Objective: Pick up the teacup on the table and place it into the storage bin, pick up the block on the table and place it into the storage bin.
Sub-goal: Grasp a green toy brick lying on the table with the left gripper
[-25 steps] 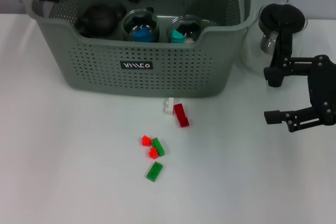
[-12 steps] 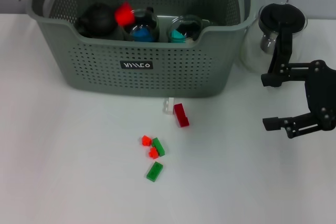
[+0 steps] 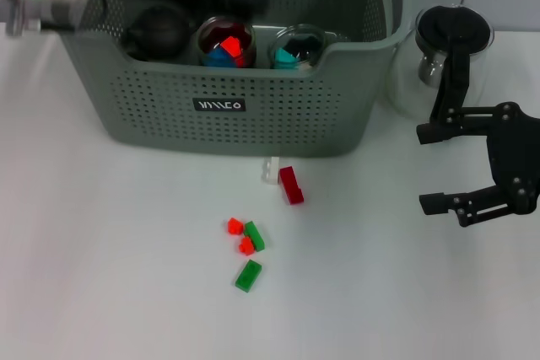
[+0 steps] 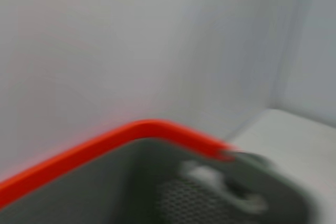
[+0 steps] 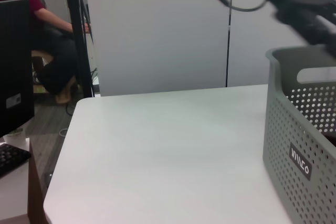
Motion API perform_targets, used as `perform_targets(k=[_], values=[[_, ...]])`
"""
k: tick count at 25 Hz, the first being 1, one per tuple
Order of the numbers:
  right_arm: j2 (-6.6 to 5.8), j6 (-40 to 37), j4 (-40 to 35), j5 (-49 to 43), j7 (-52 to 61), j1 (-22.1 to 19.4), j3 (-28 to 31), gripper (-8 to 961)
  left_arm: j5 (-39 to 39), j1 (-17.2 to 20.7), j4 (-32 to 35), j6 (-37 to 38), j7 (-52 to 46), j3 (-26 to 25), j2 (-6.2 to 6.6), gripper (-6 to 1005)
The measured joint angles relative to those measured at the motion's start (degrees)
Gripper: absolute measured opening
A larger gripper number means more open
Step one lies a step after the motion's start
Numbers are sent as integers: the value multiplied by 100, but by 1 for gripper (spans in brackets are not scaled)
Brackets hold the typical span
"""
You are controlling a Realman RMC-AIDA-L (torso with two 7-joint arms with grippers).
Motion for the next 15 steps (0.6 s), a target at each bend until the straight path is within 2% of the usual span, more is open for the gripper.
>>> perform_targets(k=[2,7,8,11,15], values=[[25,20,11,0,7,6,1,927,-217,298,367,408,170,257,-69,756],[78,32,16,11,20,-17,49,928,-278,1052,969,945,409,1177,-101,934],[87,38,16,20,21,-26,51,928,-221,1143,1033,1029,477,1306,-112,941],[118,64,16,35,21,-42,66,928,64,1262,1022,1247,623,1701,-119,962],[147,68,16,37,34,-24,84,928,403,1222,701,1381,837,2014,-120,968]])
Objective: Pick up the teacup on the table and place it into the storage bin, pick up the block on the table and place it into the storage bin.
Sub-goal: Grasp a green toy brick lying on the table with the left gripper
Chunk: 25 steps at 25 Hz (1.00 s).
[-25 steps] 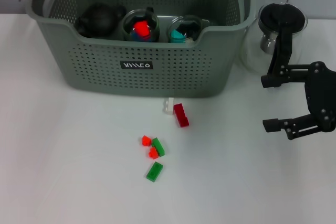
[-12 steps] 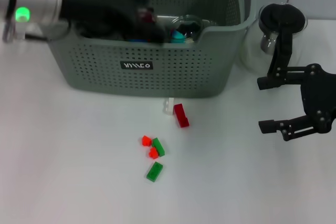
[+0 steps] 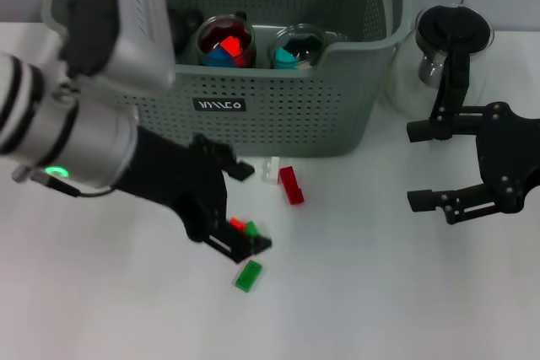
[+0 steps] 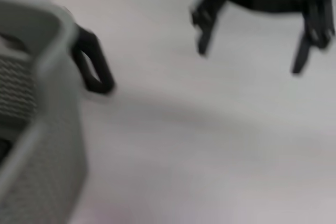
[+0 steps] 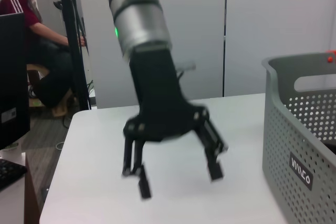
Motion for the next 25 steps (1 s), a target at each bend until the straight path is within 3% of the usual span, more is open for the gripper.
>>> perform_targets(k=[8,18,20,25], values=[[18,4,-8,13,145,52,4,928,656,-287,-812,-771,-73,777,0,967],[19,67,-17,80,164,55,10,928,1223,-589,-1329,-1775,-680,1755,0,965],[18,95,-6,80,162,55,13,928,1503,-804,-1614,-2067,-1137,2104,10,964],[19,122,-1,80,143,55,13,928,1685,-1091,-1993,-2229,-1515,2411,24,963]])
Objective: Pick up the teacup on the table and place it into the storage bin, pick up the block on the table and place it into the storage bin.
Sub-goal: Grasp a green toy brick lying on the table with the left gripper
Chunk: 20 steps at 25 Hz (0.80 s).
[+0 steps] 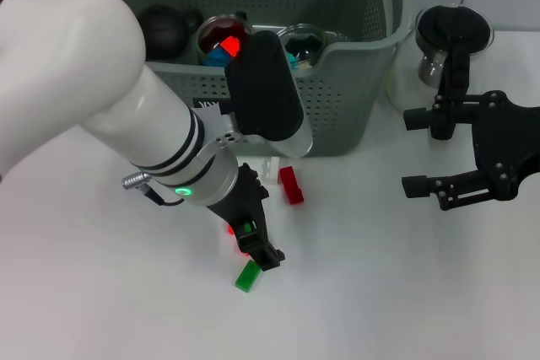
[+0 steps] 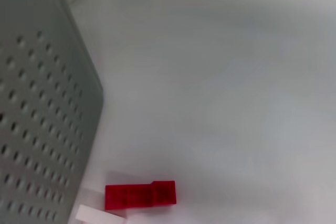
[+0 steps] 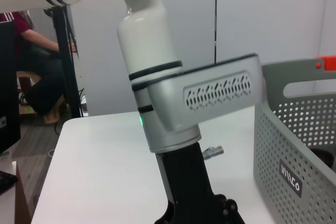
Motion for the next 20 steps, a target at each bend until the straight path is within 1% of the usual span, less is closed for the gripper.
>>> perform_targets(k=[8,15,20], values=[[0,2,1,-2,-20,-9,0,928,91,-75,-126,-153,-157,95,3,960],[0,0,1,-3,-45,-1,-16,928,95,-252,-308,-184,-269,228,3,957],[0,0,1,-4,-50,-9,-29,928,98,-334,-454,-203,-269,344,7,829]])
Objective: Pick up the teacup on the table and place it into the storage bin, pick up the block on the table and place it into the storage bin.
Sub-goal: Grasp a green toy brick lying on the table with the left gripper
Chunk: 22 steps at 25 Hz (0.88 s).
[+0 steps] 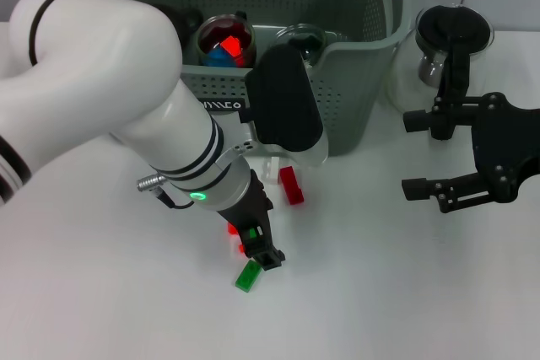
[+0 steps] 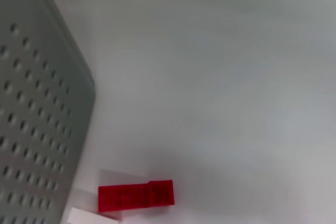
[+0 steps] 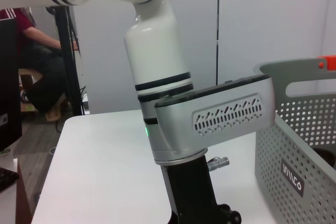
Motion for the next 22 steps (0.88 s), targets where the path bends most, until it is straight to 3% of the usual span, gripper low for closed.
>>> perform_targets(k=[17,22], values=[[0,16,0,3,-17,-51,18,928,76,-118,-280,-183,-8,45,-5,717],[-1,17,0,3,-17,-56,20,927,76,-139,-374,-175,-11,41,-1,629]])
